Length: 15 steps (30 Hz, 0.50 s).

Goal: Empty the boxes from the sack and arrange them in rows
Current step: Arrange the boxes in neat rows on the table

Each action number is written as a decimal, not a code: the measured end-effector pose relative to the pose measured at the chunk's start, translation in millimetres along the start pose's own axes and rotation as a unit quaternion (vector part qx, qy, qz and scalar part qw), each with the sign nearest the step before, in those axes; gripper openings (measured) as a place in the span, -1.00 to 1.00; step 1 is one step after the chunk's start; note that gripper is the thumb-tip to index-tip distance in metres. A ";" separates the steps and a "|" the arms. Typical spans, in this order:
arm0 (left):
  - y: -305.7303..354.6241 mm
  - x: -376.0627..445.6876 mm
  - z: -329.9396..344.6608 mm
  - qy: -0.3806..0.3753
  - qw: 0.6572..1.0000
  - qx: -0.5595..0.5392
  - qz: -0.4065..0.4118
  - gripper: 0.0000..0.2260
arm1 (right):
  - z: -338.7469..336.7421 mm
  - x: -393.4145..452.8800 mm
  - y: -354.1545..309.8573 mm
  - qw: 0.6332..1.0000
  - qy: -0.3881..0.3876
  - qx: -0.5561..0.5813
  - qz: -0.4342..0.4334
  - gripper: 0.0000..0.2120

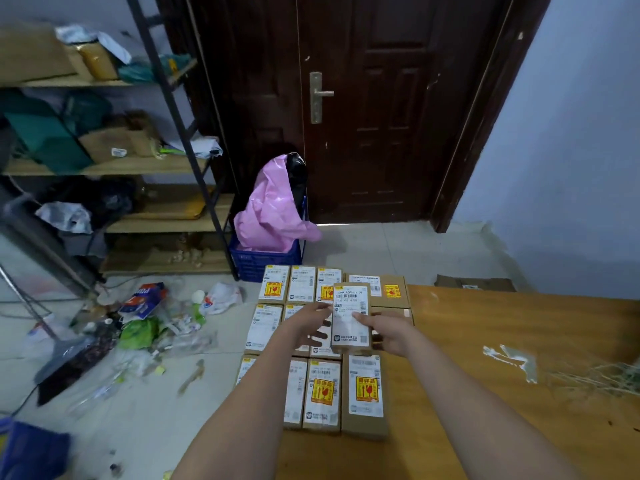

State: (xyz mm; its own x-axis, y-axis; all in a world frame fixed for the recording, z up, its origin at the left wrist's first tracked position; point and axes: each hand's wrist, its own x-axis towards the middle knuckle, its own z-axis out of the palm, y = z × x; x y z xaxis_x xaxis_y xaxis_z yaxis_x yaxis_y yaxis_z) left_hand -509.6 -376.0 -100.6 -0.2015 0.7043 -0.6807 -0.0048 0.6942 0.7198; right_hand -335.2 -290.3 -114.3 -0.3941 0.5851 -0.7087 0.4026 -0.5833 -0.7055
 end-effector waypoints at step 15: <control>-3.9 11.7 -45.2 -0.039 0.998 -0.041 0.037 -0.42 | 39.7 -0.4 -8.4 0.995 -0.055 -0.074 -0.048 -0.32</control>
State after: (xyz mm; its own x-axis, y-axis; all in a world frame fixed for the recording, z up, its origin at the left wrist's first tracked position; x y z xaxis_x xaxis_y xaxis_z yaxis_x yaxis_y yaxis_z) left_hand -556.2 -377.2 -105.1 -0.1274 0.7650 -0.6313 -0.0738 0.6274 0.7752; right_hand -371.2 -307.9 -108.3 -0.5208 0.5649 -0.6400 0.4734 -0.4328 -0.7672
